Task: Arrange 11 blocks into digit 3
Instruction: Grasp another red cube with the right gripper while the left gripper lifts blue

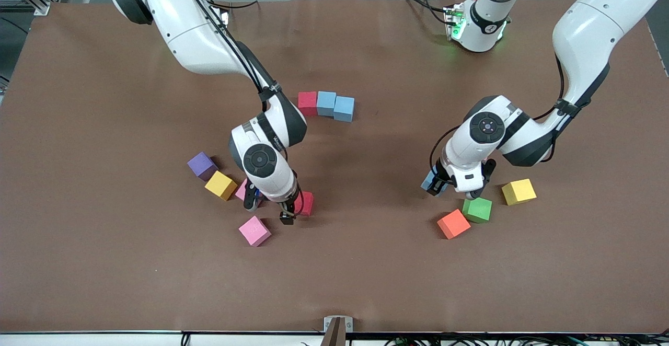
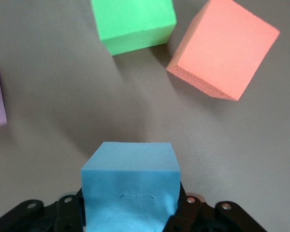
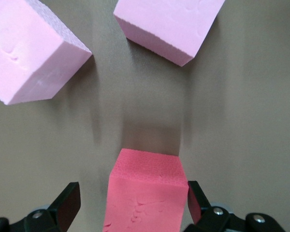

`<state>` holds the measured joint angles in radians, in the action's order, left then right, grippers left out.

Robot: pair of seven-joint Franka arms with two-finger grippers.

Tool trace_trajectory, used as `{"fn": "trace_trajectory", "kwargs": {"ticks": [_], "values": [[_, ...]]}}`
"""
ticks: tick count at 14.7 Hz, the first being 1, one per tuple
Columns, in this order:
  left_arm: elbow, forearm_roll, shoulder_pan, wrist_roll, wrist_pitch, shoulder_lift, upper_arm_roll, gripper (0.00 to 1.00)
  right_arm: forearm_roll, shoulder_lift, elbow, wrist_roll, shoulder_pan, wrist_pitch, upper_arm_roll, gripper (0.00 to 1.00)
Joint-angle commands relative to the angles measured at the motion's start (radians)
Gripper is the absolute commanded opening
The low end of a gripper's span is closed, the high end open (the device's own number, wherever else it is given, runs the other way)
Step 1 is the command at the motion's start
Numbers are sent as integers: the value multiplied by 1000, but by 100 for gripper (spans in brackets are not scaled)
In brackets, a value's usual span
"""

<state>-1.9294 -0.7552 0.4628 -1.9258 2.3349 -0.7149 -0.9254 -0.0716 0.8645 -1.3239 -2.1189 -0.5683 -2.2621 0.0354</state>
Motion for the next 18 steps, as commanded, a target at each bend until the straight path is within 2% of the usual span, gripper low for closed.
{"fn": "trace_trajectory", "kwargs": {"ticks": [1,4,5,6,10,12,15,16,18], "values": [[47,-6,-53,-164,-9,-18,26,53,21,21,29,-26,-1,1,-8,76],[81,-4,-128,-324,-8,-21,92,53,21,21,31,2,-1,1,-11,22],[93,-4,-145,-372,-8,-23,111,53,20,21,31,29,-1,1,-11,9],[107,-4,-165,-412,-8,-28,123,53,19,19,29,100,-1,3,-12,4],[132,8,-193,-492,-8,-38,140,53,10,8,20,431,-1,4,-19,2],[133,8,-194,-492,-8,-43,140,53,9,-1,9,686,-13,12,-20,2],[133,10,-194,-492,-9,-49,140,53,15,-15,-14,959,-22,15,-20,2],[133,10,-194,-489,-12,-49,140,53,13,-16,-15,1128,-34,44,-20,2],[133,10,-197,-481,-17,-49,140,53,12,-31,-14,1231,-35,142,-19,2]]}}
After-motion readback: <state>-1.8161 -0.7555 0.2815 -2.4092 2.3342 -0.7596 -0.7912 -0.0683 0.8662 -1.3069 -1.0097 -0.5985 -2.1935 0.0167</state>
